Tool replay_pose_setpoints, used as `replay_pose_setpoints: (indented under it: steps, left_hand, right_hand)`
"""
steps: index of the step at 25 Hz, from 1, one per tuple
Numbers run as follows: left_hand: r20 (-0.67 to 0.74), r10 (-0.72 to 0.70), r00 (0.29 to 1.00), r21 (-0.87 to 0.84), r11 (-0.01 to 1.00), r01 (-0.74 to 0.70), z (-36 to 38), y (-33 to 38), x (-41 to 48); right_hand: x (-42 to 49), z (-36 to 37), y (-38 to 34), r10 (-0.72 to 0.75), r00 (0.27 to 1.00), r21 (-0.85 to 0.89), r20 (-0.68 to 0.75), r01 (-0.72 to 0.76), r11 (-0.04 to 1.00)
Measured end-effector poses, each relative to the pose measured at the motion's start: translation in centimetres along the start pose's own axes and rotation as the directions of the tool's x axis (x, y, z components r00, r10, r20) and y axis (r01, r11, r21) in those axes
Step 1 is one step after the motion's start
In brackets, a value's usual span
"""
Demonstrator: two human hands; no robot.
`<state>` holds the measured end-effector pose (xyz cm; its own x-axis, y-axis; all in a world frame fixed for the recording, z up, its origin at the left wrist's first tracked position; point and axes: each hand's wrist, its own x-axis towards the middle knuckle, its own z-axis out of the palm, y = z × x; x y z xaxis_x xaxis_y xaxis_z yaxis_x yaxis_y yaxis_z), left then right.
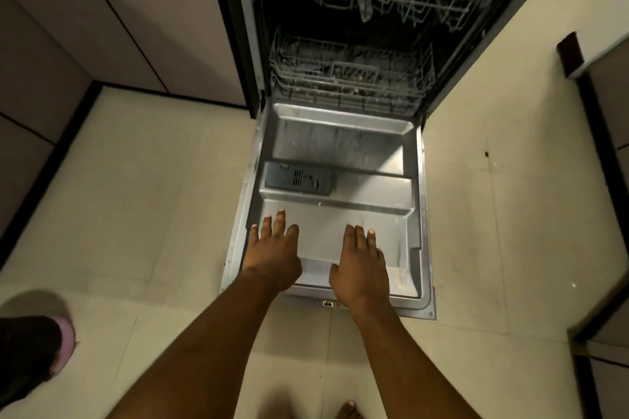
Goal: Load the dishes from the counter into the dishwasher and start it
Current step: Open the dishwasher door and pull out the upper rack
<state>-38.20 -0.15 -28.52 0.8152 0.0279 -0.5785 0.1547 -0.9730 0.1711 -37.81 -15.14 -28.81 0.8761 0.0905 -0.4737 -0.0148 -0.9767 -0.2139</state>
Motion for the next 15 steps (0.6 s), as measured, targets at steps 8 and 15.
replay_pose_setpoints:
  steps: [8,15]
  left_hand:
    - [-0.178,0.044,0.983,0.055,0.998,-0.035,-9.4,2.0,4.0]
    - [-0.272,0.087,0.958,0.117,0.992,-0.056,-16.3,5.0,10.4]
  right_hand:
    - [5.5,-7.9,-1.6,-0.034,0.981,0.073,-0.188,0.049,0.996]
    - [12.4,-15.2,0.2,-0.083,0.948,0.071,-0.308,0.110,0.991]
